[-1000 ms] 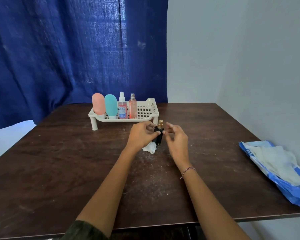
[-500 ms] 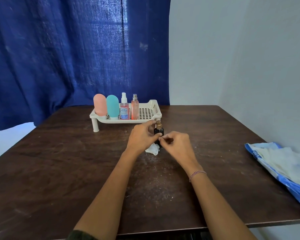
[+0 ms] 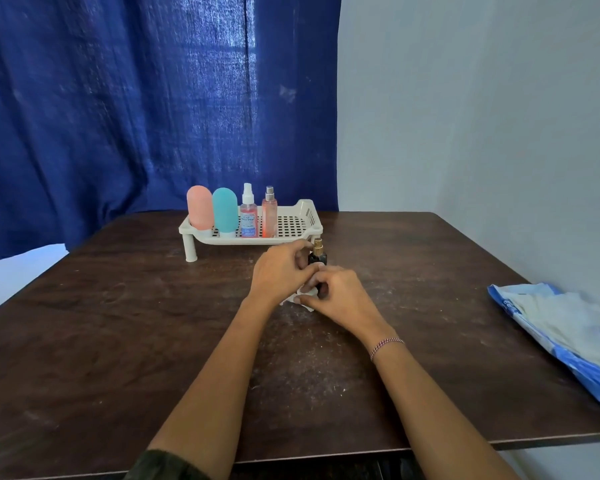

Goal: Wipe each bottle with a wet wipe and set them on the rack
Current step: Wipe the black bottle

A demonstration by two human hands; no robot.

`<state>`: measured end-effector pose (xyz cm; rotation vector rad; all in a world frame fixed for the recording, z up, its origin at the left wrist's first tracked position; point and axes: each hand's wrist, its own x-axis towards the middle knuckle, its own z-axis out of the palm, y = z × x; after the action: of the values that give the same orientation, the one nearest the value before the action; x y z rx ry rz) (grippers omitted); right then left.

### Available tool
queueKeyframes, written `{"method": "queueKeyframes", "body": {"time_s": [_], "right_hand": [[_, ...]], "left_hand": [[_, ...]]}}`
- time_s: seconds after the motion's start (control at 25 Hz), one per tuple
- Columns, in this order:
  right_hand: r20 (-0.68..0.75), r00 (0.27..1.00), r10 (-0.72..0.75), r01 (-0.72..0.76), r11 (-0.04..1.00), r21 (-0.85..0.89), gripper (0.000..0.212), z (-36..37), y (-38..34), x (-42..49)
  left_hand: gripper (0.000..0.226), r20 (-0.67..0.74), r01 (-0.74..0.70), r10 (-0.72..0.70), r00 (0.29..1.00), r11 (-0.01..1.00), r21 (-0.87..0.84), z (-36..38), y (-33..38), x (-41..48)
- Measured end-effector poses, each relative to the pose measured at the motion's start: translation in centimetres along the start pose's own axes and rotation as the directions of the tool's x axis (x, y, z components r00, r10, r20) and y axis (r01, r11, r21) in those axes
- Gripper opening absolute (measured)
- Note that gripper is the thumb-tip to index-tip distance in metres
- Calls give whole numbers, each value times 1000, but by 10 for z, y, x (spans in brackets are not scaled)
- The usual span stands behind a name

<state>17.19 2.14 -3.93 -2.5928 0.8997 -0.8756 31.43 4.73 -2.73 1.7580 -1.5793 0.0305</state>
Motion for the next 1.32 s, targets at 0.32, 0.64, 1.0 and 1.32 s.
{"method": "queueKeyframes", "body": {"time_s": [0.32, 0.64, 1.0, 1.32], "right_hand": [[102, 994, 48, -53, 997, 51, 22, -7, 4, -2], [-319, 898, 302, -107, 856, 507, 31, -35, 9, 0], [-432, 896, 103, -7, 976, 218, 28, -21, 4, 4], [-481, 867, 130, 3, 964, 265, 13, -17, 1, 3]], "left_hand": [[32, 20, 15, -15, 1000, 999, -34, -2, -2, 0], [35, 37, 59, -54, 998, 989, -137, 0, 0, 0], [21, 54, -22, 26, 998, 997, -76, -3, 10, -5], [22, 63, -34, 40, 997, 995, -96, -3, 13, -5]]}}
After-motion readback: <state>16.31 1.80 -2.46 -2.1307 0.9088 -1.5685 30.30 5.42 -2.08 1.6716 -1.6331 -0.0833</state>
